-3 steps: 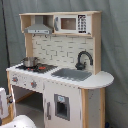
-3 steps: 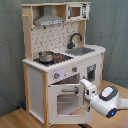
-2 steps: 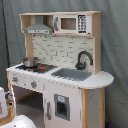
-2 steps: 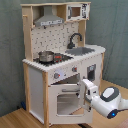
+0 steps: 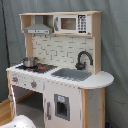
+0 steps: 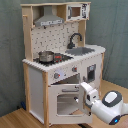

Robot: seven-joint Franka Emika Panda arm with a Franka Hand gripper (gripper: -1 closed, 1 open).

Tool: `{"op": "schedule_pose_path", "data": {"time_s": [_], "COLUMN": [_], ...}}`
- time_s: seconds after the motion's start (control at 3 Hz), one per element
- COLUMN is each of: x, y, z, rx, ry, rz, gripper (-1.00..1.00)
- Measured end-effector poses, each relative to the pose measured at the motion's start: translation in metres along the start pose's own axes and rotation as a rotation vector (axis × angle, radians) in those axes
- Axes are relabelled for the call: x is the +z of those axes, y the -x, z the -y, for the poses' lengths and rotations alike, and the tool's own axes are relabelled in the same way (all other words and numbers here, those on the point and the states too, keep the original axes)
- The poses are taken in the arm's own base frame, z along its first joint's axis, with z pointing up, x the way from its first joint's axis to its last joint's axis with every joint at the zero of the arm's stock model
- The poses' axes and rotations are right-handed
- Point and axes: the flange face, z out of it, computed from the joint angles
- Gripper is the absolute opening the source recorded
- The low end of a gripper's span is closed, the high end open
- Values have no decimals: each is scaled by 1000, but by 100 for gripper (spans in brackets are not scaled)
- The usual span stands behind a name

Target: Play with the kitchen

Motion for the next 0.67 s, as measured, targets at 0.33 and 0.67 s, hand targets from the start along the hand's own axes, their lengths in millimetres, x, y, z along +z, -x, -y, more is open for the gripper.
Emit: {"op": "schedule_pose_path", "data": {"time_s": [0.33, 0.67], "x": [-17, -25], "y": [-32, -59], "z": [6, 4], "rx": [-41, -85], "ry": [-16, -24], "rz": [-43, -75], "gripper": [100, 100]}}
